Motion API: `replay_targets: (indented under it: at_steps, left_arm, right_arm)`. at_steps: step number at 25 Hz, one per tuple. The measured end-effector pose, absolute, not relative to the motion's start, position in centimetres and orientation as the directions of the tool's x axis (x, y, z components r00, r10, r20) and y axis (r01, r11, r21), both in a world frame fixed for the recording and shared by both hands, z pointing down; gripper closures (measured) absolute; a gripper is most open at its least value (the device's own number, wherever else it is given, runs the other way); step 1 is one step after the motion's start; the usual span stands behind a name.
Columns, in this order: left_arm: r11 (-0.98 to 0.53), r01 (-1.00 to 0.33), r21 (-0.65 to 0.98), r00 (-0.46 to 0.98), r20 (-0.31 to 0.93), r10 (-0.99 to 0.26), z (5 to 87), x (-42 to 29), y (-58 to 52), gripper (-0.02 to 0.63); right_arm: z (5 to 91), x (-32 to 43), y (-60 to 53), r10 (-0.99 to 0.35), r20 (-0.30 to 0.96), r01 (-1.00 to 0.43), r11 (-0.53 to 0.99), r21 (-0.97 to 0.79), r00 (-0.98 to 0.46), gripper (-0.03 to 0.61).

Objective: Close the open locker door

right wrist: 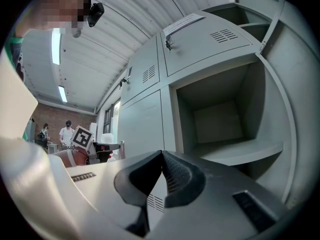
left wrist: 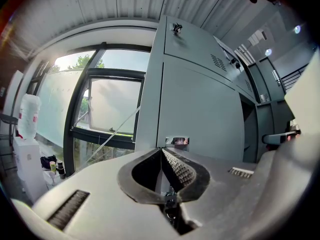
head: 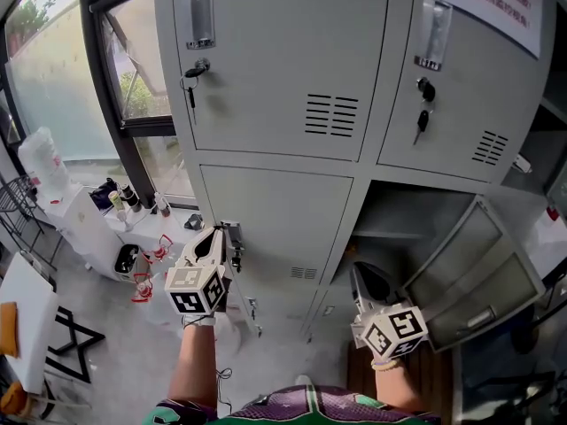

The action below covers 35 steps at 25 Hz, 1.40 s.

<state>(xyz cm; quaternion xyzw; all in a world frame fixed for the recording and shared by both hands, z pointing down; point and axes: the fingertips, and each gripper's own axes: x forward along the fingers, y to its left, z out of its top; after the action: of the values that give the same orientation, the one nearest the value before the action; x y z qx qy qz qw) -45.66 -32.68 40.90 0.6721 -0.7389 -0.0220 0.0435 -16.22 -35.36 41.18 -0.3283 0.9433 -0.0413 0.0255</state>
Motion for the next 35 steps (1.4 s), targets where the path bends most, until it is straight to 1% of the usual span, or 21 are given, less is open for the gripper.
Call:
replay_targets:
  at_steps: [17, 28, 32, 35]
  left_arm:
    - [0.126, -0.987, 0.103, -0.123, 0.030, -0.992, 40.8, -46.8, -29.5, 0.589]
    - [0.083, -0.992, 0.093, -0.082, 0.016, -0.997, 41.5, -45.3, -24.1, 0.589]
    - [0.050, -0.997, 0.067, -0.049, 0.013, -0.999, 42.1, -44.1, -21.8, 0.589]
    - [0.005, -0.996, 0.093, -0.004, 0.008, -1.000, 42.6, -43.0, -20.4, 0.589]
  right_arm:
    - [41.1, -15.8, -33.3, -0.631, -0.029, -0.626, 0.773, -0.104, -0.775, 0.574]
    - [41.1, -14.4, -28.2, -0.671, -0.005, -0.669, 0.740, -0.070, -0.741, 0.574]
    - [41.0, -13.1, -26.5, -0.703, 0.004, -0.702, 0.709, -0.060, -0.711, 0.574]
    - [41.1, -11.8, -25.1, -0.731, 0.007, -0.730, 0.681, -0.058, -0.683, 0.574]
